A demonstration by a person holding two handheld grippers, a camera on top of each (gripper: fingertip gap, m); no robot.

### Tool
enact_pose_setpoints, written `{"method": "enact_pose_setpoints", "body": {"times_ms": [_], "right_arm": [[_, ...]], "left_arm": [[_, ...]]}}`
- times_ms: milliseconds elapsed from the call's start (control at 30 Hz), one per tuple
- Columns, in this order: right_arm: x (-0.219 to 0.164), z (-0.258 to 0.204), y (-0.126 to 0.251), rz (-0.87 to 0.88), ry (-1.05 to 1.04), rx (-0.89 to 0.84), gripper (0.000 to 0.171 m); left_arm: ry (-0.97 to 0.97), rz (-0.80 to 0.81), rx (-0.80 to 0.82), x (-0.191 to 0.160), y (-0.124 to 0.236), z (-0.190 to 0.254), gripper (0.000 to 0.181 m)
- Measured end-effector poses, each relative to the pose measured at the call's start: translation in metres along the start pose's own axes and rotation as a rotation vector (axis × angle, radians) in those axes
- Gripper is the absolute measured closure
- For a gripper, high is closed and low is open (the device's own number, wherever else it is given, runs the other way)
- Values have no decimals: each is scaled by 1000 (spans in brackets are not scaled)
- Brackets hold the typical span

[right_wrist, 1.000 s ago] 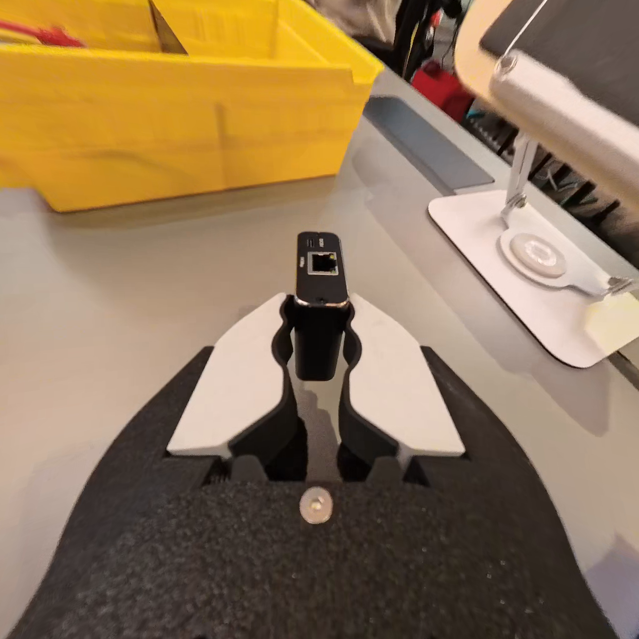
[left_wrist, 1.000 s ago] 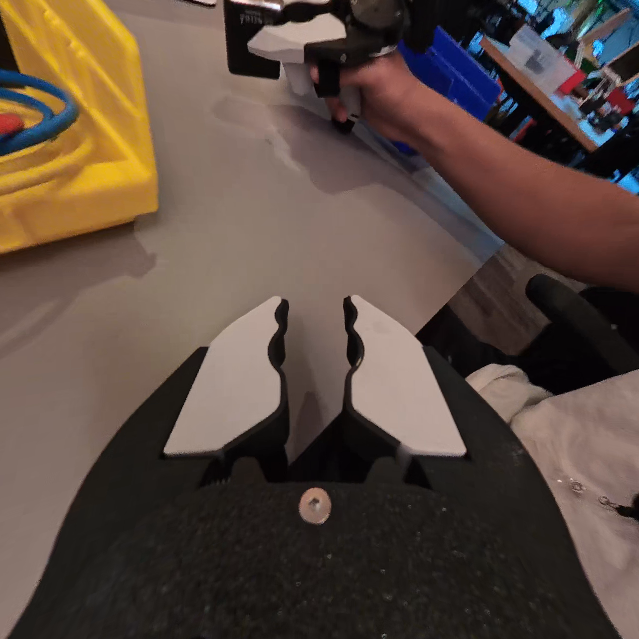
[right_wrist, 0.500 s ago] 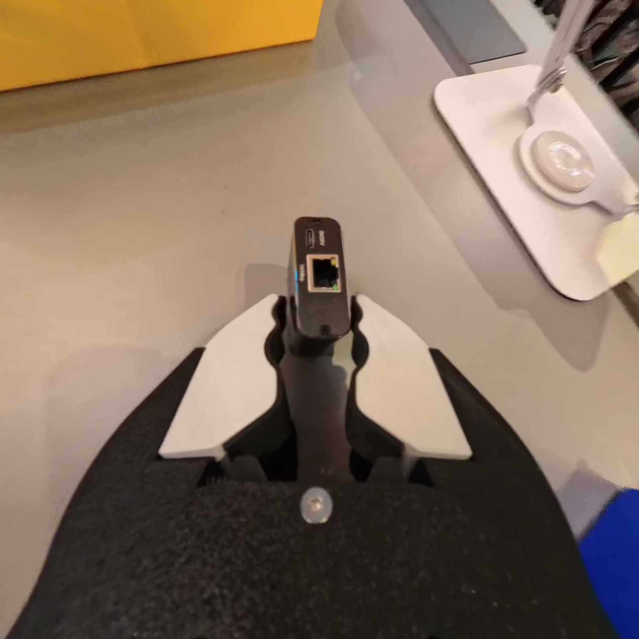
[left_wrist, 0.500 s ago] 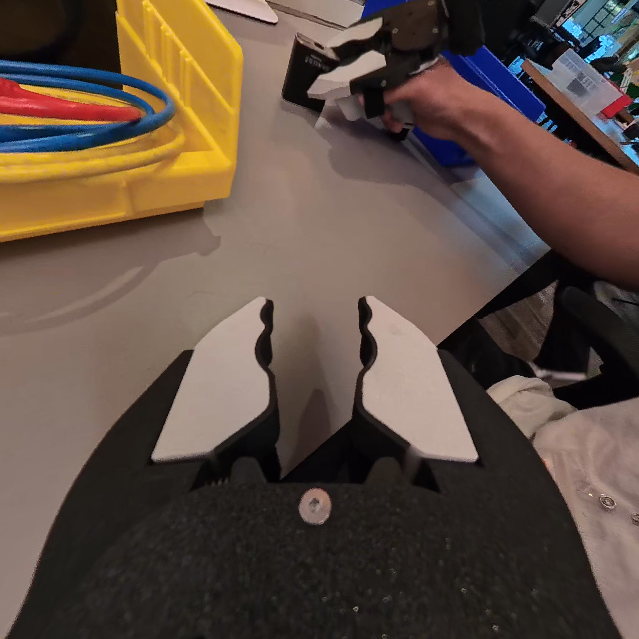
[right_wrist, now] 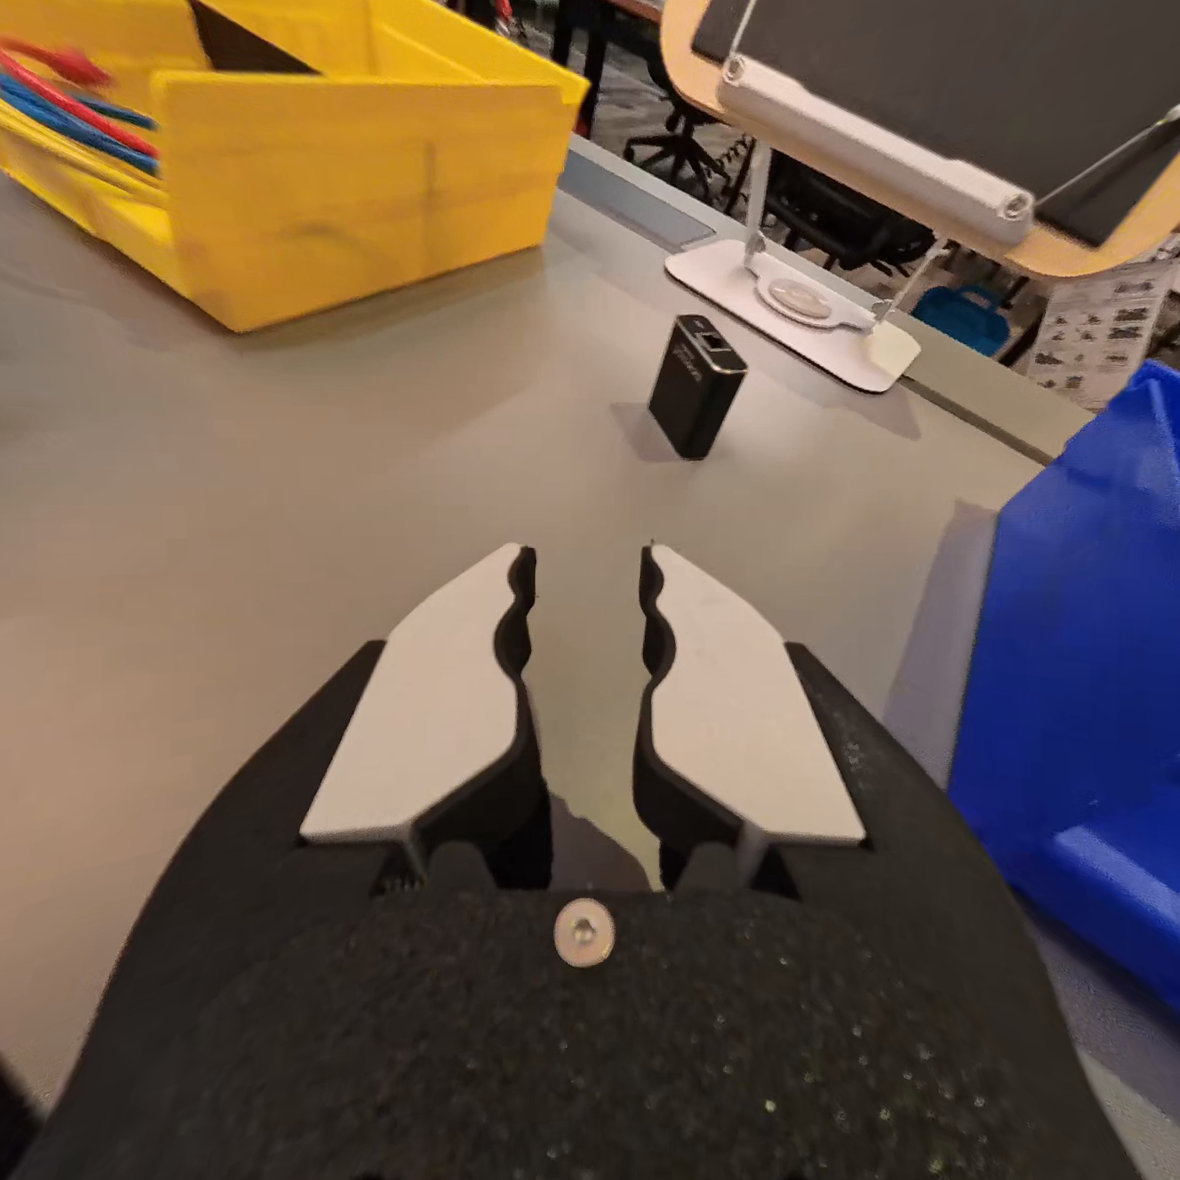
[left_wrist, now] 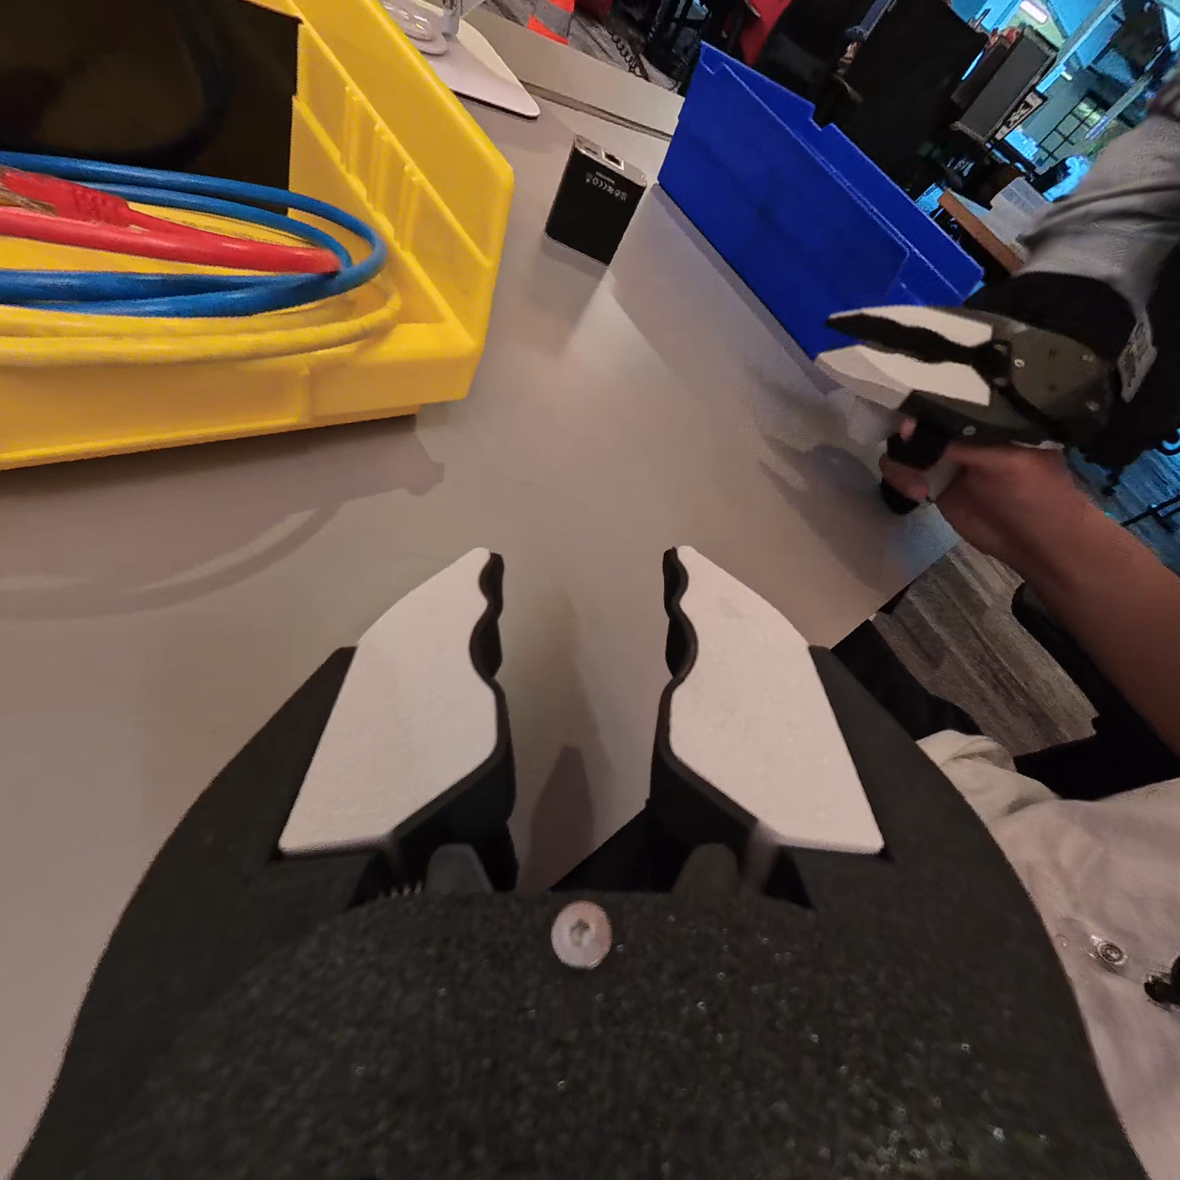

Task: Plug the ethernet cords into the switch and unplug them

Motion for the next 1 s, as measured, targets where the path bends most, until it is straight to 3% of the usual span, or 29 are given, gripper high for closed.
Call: {"method": "enact_pose_setpoints", "body": {"times_ms": [200,400,533,733,1000], "right_arm": [[-1,-3,8,13,88,15,140],[-7,2,11,-13,75,21,143],[-8,5,10,-27,81,20,144],[-9,6,11,-33,85,25,145],[-11,6,12,-49,94,24,147]], "left_arm": [[14,7,-10,4,-6,-2,138],[-61,-4,132,12,-3,-14,140],[-328,-30,362,31,2,-26,141],[-818,-210,627,48,-15,-39,144],[-1298,-321,776,41,-30,-50,172]]}}
Point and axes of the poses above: each gripper's, where its closed fingertips meet, y back along the fingers, x out of its top, z = x × y across the jaws, the point moved 10 cm from there along y, back along the fingers
